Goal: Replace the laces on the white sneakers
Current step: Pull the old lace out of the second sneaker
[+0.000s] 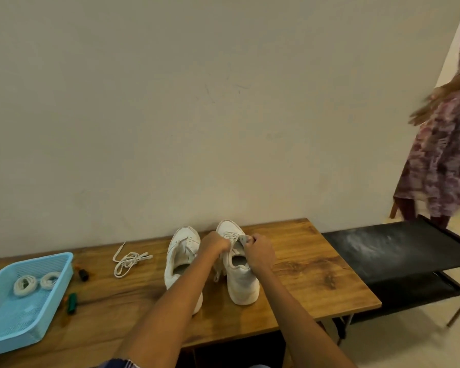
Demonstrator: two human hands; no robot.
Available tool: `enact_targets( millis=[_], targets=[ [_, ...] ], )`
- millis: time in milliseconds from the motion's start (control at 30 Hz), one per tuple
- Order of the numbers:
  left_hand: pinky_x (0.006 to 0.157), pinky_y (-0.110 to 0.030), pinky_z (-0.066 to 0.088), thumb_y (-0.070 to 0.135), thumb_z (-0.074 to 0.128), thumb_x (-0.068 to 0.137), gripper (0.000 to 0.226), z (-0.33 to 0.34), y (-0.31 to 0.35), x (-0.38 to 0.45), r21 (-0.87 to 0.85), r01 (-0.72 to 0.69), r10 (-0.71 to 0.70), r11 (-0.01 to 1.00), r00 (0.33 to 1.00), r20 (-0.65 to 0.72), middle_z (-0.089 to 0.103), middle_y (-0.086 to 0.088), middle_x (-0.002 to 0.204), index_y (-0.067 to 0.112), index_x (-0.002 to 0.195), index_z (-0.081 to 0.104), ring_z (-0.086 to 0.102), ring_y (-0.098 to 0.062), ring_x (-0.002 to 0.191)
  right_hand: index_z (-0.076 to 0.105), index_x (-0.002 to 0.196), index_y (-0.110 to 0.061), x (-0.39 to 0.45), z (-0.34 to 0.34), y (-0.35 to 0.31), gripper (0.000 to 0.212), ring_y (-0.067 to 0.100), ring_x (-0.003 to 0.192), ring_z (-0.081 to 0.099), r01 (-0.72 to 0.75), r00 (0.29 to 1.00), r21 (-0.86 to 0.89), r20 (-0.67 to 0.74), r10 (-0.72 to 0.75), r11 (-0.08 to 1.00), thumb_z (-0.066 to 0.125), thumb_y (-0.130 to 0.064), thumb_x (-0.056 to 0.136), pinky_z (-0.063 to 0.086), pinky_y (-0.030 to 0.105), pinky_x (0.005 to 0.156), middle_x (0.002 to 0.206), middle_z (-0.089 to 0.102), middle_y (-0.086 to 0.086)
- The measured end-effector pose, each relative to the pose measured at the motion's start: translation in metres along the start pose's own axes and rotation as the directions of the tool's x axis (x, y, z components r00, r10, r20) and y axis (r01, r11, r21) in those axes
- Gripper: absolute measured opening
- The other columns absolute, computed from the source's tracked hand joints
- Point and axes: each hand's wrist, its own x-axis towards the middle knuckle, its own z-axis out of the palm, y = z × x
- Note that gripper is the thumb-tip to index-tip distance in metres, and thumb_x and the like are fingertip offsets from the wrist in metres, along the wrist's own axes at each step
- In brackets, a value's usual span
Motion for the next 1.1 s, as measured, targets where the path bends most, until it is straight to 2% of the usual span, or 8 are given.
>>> enact_targets(
  millis=[200,300,500,667,767,833,967,1100],
  targets=[
    [0.075,-0.03,0.053,0.034,0.05,0.093,0.035,-0.011,-0.002,0.002,0.033,-0.023,0.028,0.999,0.985,-0.173,0.069,-0.01,0.099,0.003,0.104,0.064,0.066,-0.026,0.092,0.056,0.079,-0.015,0.004,0.006,0.002,0.021,0.017,0.07,0.049,-0.008,1.0,-0.001,0.004,0.008,1.0,0.044,-0.02,0.095,0.032,0.025,0.054,0.077,0.055,0.002],
    [0.061,-0.024,0.045,0.039,0.047,0.095,0.038,-0.01,-0.004,0.001,0.039,-0.005,0.011,0.999,0.987,-0.159,0.067,-0.006,0.077,0.005,0.098,0.064,0.065,-0.019,0.07,0.061,0.084,-0.012,0.005,0.007,0.002,0.021,0.017,0.071,0.05,-0.007,1.0,-0.003,0.009,0.007,1.0,0.044,-0.02,0.095,0.034,0.026,0.056,0.078,0.056,0.002],
    [0.08,-0.032,0.046,0.039,0.048,0.094,0.04,0.001,0.006,-0.001,0.022,-0.047,0.051,0.999,0.966,-0.255,0.064,-0.009,0.115,0.006,0.113,0.061,0.059,-0.027,0.107,0.054,0.074,-0.015,0.006,0.007,0.002,0.021,0.017,0.066,0.048,-0.011,1.0,0.008,0.014,0.011,1.0,0.045,-0.019,0.093,0.034,0.027,0.056,0.073,0.054,0.002],
    [0.08,-0.031,0.049,0.025,0.062,0.086,0.033,0.002,-0.006,0.003,0.012,0.037,-0.034,0.999,0.986,-0.166,0.065,-0.01,0.113,0.006,0.113,0.06,0.061,-0.026,0.105,0.054,0.076,-0.015,0.006,0.007,0.002,0.021,0.017,0.069,0.05,0.006,1.0,-0.003,0.008,-0.006,1.0,0.046,-0.021,0.094,0.036,0.027,0.059,0.075,0.055,0.001],
    [0.08,-0.031,0.05,0.02,0.068,0.082,0.046,0.004,-0.013,0.005,0.046,0.059,-0.051,0.997,0.985,-0.163,0.066,-0.013,0.112,-0.001,0.121,0.055,0.064,-0.026,0.103,0.054,0.076,-0.016,0.005,0.006,0.001,0.021,0.017,0.069,0.049,0.003,1.0,-0.019,0.006,-0.003,1.0,0.047,-0.022,0.094,0.035,0.027,0.059,0.075,0.054,0.001],
    [0.083,-0.032,0.051,0.015,0.065,0.084,0.052,0.002,-0.011,0.005,0.078,0.042,-0.027,0.996,0.981,-0.19,0.063,-0.014,0.116,-0.001,0.129,0.043,0.063,-0.027,0.105,0.054,0.076,-0.016,0.005,0.006,0.0,0.021,0.017,0.068,0.049,-0.001,1.0,-0.016,0.001,0.001,1.0,0.047,-0.022,0.094,0.035,0.027,0.058,0.075,0.054,0.001],
    [0.077,-0.028,0.046,0.014,0.069,0.083,0.033,-0.011,0.0,0.004,0.273,-0.021,0.062,0.962,0.988,-0.14,0.064,-0.007,0.114,0.007,0.114,0.058,0.061,-0.023,0.106,0.053,0.075,-0.014,0.003,0.004,-0.001,0.022,0.017,0.067,0.047,0.002,1.0,-0.016,0.004,-0.002,1.0,0.047,-0.022,0.094,0.03,0.025,0.051,0.074,0.053,0.001],
    [0.072,-0.028,0.043,0.006,0.054,0.089,0.021,-0.016,0.014,0.002,0.262,-0.095,0.151,0.96,0.968,-0.202,0.064,-0.007,0.112,0.008,0.11,0.06,0.061,-0.024,0.103,0.056,0.076,-0.014,0.004,0.005,-0.001,0.021,0.017,0.066,0.049,-0.011,1.0,-0.017,-0.006,0.011,1.0,0.048,-0.022,0.094,0.033,0.025,0.053,0.072,0.054,0.001]
  ],
)
